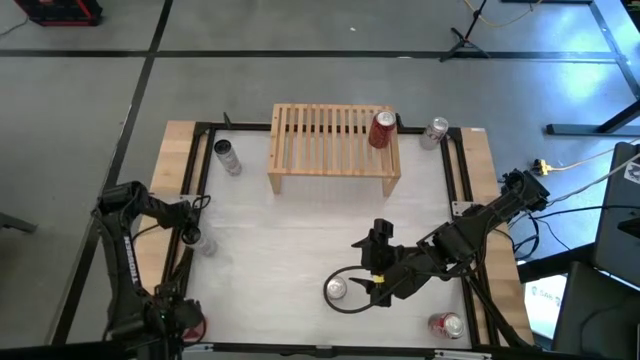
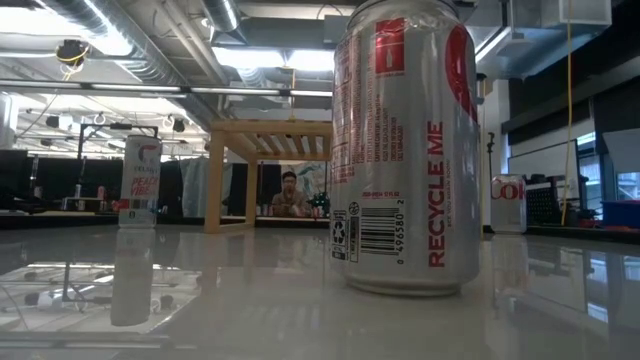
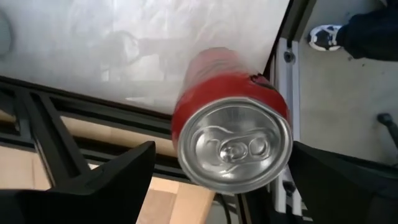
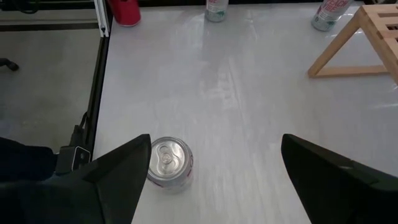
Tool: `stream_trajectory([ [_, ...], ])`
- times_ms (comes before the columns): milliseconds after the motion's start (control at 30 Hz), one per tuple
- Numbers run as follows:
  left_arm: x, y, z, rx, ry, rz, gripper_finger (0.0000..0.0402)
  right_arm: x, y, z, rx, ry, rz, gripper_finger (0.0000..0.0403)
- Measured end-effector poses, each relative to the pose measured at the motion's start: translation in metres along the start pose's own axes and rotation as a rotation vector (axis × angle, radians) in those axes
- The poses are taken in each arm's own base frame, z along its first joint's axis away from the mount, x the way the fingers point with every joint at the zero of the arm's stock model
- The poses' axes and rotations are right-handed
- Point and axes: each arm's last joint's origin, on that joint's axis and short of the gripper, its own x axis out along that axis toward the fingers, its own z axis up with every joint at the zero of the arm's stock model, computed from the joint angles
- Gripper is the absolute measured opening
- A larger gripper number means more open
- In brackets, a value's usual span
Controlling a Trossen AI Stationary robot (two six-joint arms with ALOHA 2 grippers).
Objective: Place canned beverage on shelf
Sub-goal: Put the red and black soda can on the shelf aligned with the other red and black soda can
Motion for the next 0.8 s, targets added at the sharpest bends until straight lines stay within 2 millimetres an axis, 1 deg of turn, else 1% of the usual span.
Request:
stream_trajectory([
  [367, 0.025, 0.001, 0.004, 0.053, 0.008, -0.034, 0.0351, 0.000, 0.000, 0.000, 0.001, 0.003, 0.005, 0.0349],
  [467, 0.026, 0.001, 0.011, 0.067, 0.005, -0.041, 0.0337, 0.000, 0.000, 0.000, -0.001, 0.003, 0.005, 0.0349],
  [633, 0.024, 0.003, 0.029, 0.128, 0.036, -0.052, 0.0276, 0.000, 0.000, 0.000, -0.002, 0.005, 0.005, 0.0349],
  [733, 0.020, 0.006, 0.047, 0.177, 0.054, -0.063, 0.0273, -0.001, 0.002, -0.001, -0.001, 0.018, 0.032, 0.0349],
  [800, 0.012, 0.007, 0.060, 0.212, 0.051, -0.074, 0.0273, -0.003, 0.006, -0.004, -0.011, 0.028, 0.059, 0.0349],
])
